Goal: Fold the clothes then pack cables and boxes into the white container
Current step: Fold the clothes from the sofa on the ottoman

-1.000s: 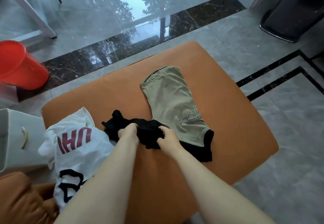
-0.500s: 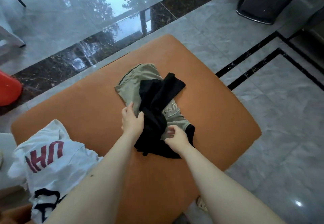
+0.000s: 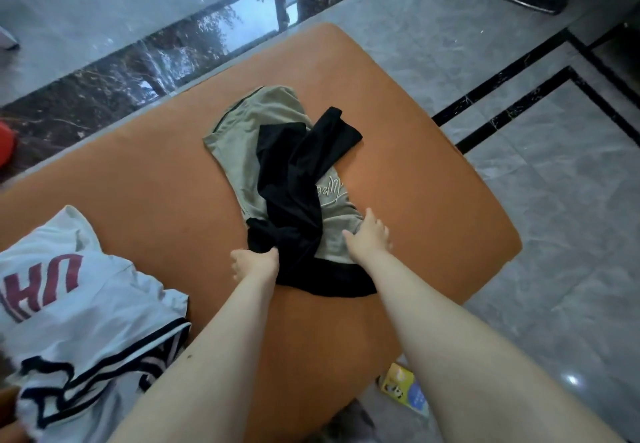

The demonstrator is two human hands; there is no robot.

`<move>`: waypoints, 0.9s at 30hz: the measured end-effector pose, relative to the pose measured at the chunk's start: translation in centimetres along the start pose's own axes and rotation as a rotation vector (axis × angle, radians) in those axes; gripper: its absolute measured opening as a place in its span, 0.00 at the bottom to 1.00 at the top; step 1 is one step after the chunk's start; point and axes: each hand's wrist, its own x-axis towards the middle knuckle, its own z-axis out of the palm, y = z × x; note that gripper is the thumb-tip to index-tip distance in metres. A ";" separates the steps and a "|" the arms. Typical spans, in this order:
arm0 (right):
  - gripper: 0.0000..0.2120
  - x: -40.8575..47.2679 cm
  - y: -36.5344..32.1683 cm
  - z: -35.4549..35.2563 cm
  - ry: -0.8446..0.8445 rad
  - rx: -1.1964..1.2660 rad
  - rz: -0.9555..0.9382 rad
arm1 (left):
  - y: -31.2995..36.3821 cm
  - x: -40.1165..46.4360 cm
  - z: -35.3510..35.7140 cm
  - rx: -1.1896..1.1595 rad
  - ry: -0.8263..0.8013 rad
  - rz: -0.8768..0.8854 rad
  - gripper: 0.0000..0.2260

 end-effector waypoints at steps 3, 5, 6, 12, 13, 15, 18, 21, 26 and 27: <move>0.20 0.2 -0.2 0.2 0.023 -0.071 0.008 | -0.5 -0.1 0.1 0.039 -0.043 0.056 0.21; 0.17 -0.2 0.0 0.1 0.022 -0.025 0.007 | -0.7 -0.6 -0.1 0.027 -0.060 0.063 0.18; 0.17 -0.3 0.1 0.1 0.022 0.015 0.013 | -0.8 -0.7 -0.2 0.038 -0.057 0.066 0.18; 0.16 -4.8 3.1 -0.1 0.012 0.155 0.070 | -4.6 -3.6 -1.6 -0.185 -0.184 0.037 0.18; 0.16 -5.2 3.4 -0.2 0.019 0.176 0.076 | -5.0 -3.9 -1.8 -0.226 -0.217 0.032 0.19; 0.16 -5.8 4.1 -0.3 0.040 0.199 0.081 | -5.7 -4.3 -1.9 -0.292 -0.261 -0.002 0.22; 0.17 -8.2 5.4 -0.5 0.058 0.223 0.088 | -7.4 -5.9 -2.7 -0.338 -0.311 -0.088 0.25; 0.15 -10.3 6.1 -1.2 0.063 0.251 0.097 | -8.4 -7.5 -3.8 -0.397 -0.332 -0.125 0.21; 0.06 -10.6 2.9 -3.3 0.071 0.420 0.134 | -6.6 -8.1 -5.9 -0.602 -0.360 -0.171 0.18; 0.08 -10.2 1.5 -3.7 0.066 0.472 0.156 | -5.6 -7.9 -6.3 -0.648 -0.386 -0.174 0.18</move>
